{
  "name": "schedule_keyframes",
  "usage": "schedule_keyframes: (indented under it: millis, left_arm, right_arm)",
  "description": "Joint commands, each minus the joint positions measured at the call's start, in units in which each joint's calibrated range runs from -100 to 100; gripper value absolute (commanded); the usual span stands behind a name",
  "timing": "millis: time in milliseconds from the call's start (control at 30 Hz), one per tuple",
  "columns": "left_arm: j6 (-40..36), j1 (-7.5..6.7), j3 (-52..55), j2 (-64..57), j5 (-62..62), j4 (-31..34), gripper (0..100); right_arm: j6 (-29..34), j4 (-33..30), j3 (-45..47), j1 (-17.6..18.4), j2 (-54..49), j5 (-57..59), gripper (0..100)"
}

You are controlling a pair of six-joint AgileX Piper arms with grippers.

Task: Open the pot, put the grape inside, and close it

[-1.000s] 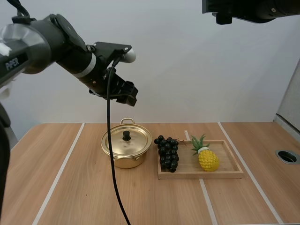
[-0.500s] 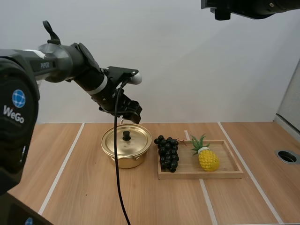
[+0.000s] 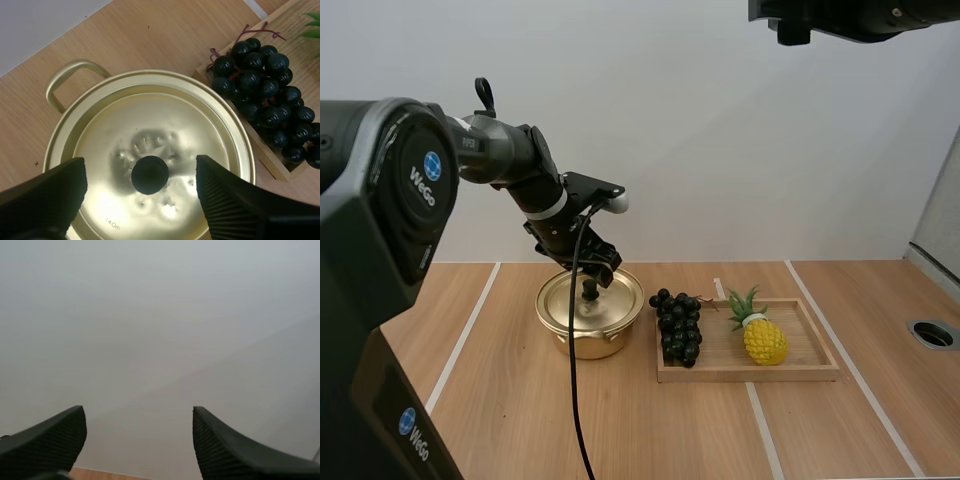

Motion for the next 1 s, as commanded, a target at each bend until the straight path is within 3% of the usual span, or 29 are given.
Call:
schedule_keyframes:
  millis: [0, 500, 633, 733, 967]
  left_arm:
    - [-0.5, -0.24, -1.3, 1.1, -0.8, 0.1, 100]
    - [-2.2, -0.24, -7.3, 5.3, 5.5, 3.1, 100]
    - [-4.8, -1.88, -7.3, 5.7, 7.0, 10.0, 100]
    - [-5.9, -3.22, -7.3, 5.9, 7.1, 11.4, 100]
    - [-6.3, -3.80, -7.3, 6.0, 8.1, 12.0, 100]
  right_arm:
    - [0.0, 0.5, -0.6, -0.2, -0.3, -1.0, 100]
    - [-0.1, 0.5, -0.6, -0.2, -0.3, -1.0, 100]
    - [-0.1, 0.5, -0.6, -0.2, -0.3, -1.0, 100]
    - [-0.1, 0.5, -0.6, -0.2, -0.3, -1.0, 100]
    - [-0.5, 0.5, -0.6, -0.2, -0.3, -1.0, 100]
